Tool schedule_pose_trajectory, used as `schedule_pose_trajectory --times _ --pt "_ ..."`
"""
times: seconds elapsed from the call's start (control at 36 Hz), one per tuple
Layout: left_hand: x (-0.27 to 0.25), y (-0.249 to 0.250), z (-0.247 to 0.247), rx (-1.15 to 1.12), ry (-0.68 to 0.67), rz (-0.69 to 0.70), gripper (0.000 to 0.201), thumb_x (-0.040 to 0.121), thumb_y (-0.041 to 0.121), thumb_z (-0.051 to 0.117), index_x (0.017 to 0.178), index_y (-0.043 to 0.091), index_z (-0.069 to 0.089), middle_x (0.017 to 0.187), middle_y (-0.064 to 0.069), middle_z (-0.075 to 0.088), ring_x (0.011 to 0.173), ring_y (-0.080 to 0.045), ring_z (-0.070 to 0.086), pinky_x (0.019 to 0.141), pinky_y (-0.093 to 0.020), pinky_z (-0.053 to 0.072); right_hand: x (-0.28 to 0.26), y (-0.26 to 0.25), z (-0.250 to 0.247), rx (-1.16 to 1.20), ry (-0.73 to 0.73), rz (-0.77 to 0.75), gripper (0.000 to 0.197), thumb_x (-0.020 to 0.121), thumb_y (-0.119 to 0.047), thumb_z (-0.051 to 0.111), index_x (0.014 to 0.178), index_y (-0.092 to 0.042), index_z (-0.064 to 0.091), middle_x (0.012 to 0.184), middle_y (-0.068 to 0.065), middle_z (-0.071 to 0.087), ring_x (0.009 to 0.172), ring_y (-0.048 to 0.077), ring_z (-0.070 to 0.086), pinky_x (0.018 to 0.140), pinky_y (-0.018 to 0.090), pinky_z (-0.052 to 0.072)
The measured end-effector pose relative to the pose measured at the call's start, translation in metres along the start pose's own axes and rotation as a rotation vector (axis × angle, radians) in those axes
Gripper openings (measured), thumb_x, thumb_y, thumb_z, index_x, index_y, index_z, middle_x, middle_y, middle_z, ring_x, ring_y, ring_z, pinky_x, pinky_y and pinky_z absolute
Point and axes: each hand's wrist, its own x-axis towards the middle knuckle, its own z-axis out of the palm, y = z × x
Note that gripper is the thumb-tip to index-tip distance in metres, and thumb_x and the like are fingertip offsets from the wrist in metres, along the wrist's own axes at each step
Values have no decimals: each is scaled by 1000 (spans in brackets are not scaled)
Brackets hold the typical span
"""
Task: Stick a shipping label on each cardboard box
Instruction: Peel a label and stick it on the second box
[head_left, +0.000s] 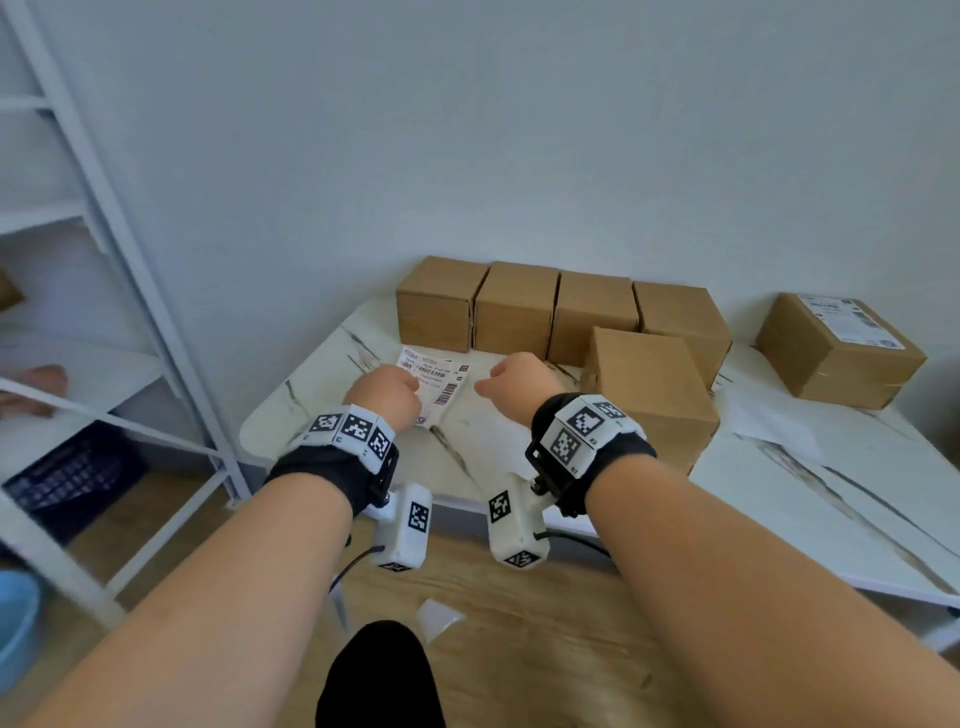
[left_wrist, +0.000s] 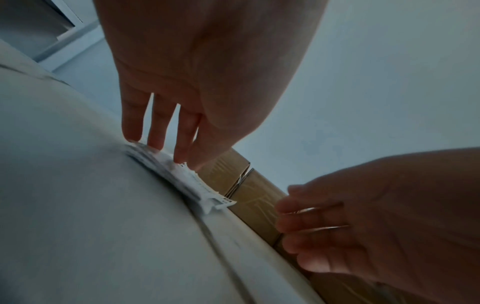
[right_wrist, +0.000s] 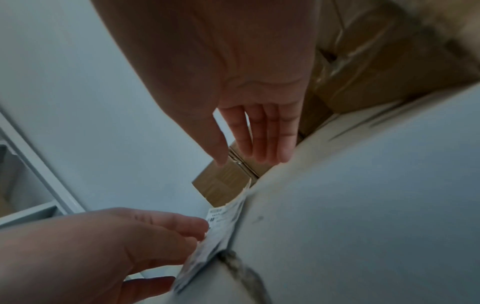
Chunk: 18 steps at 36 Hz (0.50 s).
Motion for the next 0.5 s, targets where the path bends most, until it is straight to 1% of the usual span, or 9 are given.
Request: schedule_pose_trajectory --times 0.03,0.06,0.08,0.17,0.25,0.28,0.36,0.42,0.5 --pt "0 -2 1 15 -11 12 38 89 2 47 122 7 64 135 -12 55 120 -31 52 99 -33 42 4 -1 6 -12 -15 16 18 93 -20 53 87 -5 61 82 9 60 72 23 59 58 27 44" --pt "0 -5 3 28 -19 27 36 89 3 48 121 8 65 135 -12 55 120 -31 52 99 -33 42 9 -1 11 -17 -21 36 20 93 -19 54 76 -8 55 74 6 55 63 20 53 54 26 40" --pt "0 -7 4 34 -22 39 35 90 4 49 120 10 66 135 -11 55 121 -31 52 101 -33 42 13 -1 16 -24 -30 52 24 92 -20 55 70 -11 50 72 4 52 62 19 50 54 26 40" --pt "2 -12 6 12 -16 65 35 89 8 52 119 18 67 139 -5 53 124 -27 51 105 -32 40 21 -2 25 -53 -50 86 29 91 -21 58 66 -17 43 75 4 50 74 23 52 66 29 45" --pt "4 -15 8 -20 -28 79 33 87 9 56 114 22 69 138 -3 54 122 -25 52 103 -30 41 25 -1 29 -100 -35 115 29 94 -23 55 69 -12 46 67 3 51 59 17 50 50 25 36" --pt "4 -16 9 -26 -34 83 33 85 9 57 112 23 70 138 -3 54 121 -24 52 102 -30 42 26 0 31 -97 -24 117 27 95 -24 55 72 -10 49 67 3 51 58 15 48 48 25 34" --pt "5 -19 10 -46 -37 94 33 82 7 61 107 25 71 138 -1 54 122 -22 52 101 -30 43 28 1 35 -63 -11 96 18 94 -26 58 91 -9 60 82 4 60 69 18 55 54 25 38" --pt "6 -20 11 -56 -41 97 32 79 7 65 104 26 71 137 0 54 121 -21 53 99 -29 43 29 0 38 -49 1 93 23 92 -26 61 101 -5 66 95 8 66 79 20 58 59 26 43" --pt "6 -20 11 -69 -43 98 31 77 8 69 103 26 72 135 1 55 120 -20 53 96 -28 42 28 -1 41 -49 19 97 22 90 -25 63 103 -7 67 100 8 68 85 21 62 68 28 48"
